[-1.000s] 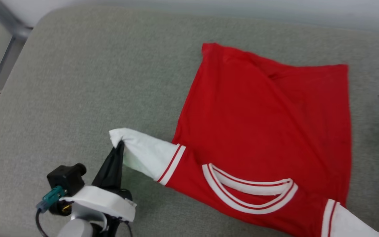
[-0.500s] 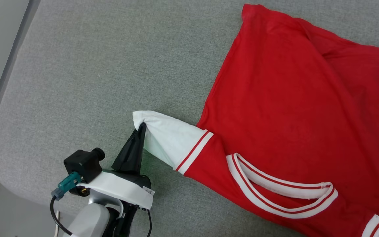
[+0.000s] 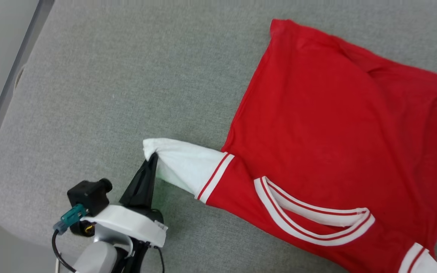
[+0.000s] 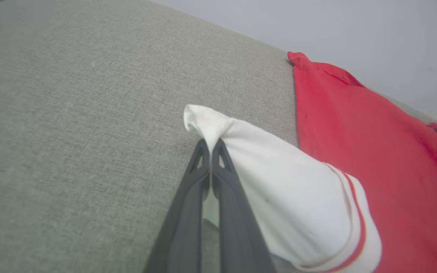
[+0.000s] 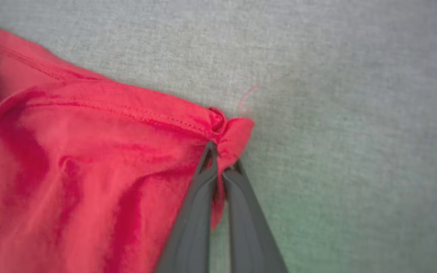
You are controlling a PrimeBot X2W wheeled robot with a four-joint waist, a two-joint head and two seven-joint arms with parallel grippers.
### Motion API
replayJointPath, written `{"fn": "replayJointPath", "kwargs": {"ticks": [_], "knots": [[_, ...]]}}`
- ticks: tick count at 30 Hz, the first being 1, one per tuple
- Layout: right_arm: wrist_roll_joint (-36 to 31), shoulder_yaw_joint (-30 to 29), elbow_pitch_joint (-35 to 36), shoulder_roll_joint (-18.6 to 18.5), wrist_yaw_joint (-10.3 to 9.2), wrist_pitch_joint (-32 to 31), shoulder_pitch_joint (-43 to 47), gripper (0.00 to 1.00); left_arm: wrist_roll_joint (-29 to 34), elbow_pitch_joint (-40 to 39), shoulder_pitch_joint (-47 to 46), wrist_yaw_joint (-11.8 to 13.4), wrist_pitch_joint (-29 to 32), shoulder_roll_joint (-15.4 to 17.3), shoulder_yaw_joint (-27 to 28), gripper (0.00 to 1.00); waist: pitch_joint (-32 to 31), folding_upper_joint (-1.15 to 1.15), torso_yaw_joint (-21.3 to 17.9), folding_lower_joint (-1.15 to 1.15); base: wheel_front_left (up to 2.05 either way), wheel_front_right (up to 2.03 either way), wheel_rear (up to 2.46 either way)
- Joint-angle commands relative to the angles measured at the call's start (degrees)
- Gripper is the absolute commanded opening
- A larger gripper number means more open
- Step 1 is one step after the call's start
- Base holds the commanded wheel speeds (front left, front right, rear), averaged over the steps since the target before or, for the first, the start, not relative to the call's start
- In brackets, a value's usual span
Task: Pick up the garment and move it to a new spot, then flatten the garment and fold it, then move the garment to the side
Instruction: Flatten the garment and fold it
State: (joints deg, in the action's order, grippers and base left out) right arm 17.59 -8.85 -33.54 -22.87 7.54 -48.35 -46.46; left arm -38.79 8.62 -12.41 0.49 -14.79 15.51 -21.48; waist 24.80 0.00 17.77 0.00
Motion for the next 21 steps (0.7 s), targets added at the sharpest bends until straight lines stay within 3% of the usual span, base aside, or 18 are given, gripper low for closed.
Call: {"fn": "replayJointPath", "kwargs": {"ticks": [1, 12, 21], "knots": [[0.1, -0.1, 0.4, -0.2, -0.1, 0.2, 3.0, 0.0, -0.4, 0.5, 0.9, 0.2, 0.0, 0.4, 0.5, 0.0, -2.8, 0.0, -2.0, 0.0, 0.0, 0.0, 0.0], [4.0, -3.8, 15.0, 3.2, -0.1, 5.8, 25.7, 0.0, -1.9, 2.3, 7.7, 3.1, 1.2, 4.6, 3.5, 0.0, -14.1, 0.0, -11.9, 0.0, 0.0, 0.0, 0.0], [3.3, -9.4, 29.1, 12.4, -0.1, 7.1, 49.3, 0.0, -4.0, 1.8, 13.5, 5.0, 2.7, 7.2, 6.0, 0.0, -20.0, 0.0, -18.8, 0.0, 0.0, 0.0, 0.0]]}}
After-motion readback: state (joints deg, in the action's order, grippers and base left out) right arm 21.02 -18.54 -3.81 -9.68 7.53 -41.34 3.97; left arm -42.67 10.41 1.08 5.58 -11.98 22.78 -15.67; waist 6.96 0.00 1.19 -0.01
